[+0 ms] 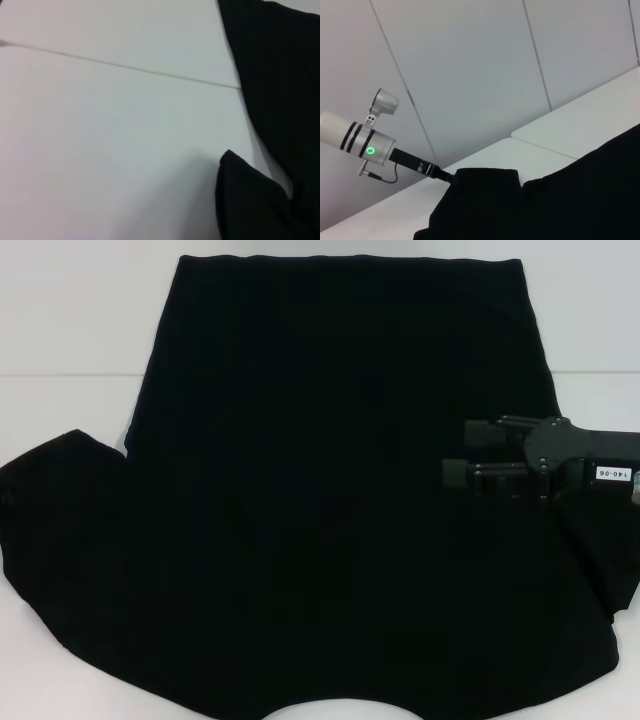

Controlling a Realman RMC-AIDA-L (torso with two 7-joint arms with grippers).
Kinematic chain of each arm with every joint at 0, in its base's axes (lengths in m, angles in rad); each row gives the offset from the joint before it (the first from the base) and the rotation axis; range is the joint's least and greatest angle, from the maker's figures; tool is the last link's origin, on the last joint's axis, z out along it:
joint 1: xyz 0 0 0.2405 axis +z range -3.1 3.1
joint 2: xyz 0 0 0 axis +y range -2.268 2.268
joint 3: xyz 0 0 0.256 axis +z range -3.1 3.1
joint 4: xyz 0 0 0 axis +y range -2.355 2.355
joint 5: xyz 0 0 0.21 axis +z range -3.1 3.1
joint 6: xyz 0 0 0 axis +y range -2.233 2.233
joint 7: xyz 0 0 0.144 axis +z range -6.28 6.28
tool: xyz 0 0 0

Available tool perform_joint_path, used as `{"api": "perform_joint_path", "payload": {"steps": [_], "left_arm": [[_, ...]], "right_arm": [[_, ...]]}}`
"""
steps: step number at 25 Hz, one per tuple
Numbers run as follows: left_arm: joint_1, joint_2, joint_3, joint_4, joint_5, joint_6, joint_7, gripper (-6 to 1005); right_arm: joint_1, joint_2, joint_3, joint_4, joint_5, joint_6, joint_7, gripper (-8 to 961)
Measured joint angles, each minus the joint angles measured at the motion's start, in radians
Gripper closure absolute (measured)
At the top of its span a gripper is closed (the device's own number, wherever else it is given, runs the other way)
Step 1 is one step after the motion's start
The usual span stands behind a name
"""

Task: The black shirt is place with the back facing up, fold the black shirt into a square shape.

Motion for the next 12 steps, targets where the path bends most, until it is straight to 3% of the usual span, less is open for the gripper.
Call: {"api": "perform_joint_path", "payload": {"steps": [12], "left_arm": [[-0.012, 0.005, 0.002, 0.004, 0.002, -0.026, 0.000, 906]], "right_arm": [[-0.004, 0.002, 0.000, 0.001, 0.000, -0.002, 0.000, 29]]}}
